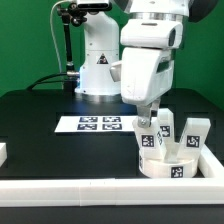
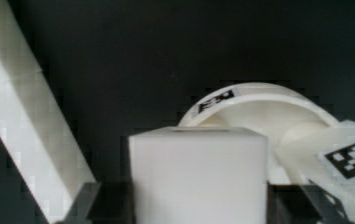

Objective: Assemble stool

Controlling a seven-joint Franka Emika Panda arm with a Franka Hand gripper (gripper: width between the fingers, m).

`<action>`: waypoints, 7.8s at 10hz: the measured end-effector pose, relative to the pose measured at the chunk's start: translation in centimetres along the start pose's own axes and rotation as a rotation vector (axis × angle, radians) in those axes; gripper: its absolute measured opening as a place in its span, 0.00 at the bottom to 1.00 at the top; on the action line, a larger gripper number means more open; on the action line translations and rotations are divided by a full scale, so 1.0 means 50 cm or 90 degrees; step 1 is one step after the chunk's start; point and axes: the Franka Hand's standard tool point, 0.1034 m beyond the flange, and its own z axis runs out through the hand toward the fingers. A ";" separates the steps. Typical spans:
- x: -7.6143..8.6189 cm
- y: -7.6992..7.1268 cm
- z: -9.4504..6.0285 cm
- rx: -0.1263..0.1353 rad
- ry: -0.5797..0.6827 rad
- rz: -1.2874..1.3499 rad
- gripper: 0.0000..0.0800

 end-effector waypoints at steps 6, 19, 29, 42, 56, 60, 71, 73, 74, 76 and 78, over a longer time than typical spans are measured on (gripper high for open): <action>0.003 -0.006 0.000 0.011 -0.002 0.406 0.42; 0.027 -0.021 -0.002 0.038 0.000 1.014 0.42; 0.036 -0.027 -0.001 0.158 -0.040 1.678 0.42; 0.063 -0.016 -0.046 0.164 -0.068 1.589 0.81; 0.049 -0.009 -0.028 0.082 0.033 0.632 0.81; 0.046 -0.010 -0.024 0.060 0.040 0.396 0.81; 0.010 -0.001 -0.002 0.027 0.008 -0.089 0.81; 0.007 -0.004 0.008 0.032 0.004 -0.078 0.81; 0.005 -0.004 0.011 0.033 0.003 -0.073 0.70; 0.003 -0.003 0.011 0.033 0.003 -0.072 0.53; 0.001 -0.002 0.012 0.033 0.002 -0.071 0.42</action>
Offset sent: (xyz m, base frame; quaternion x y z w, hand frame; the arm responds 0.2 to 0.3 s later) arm -0.0009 0.0031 -0.0051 0.0425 0.0015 0.2992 0.9532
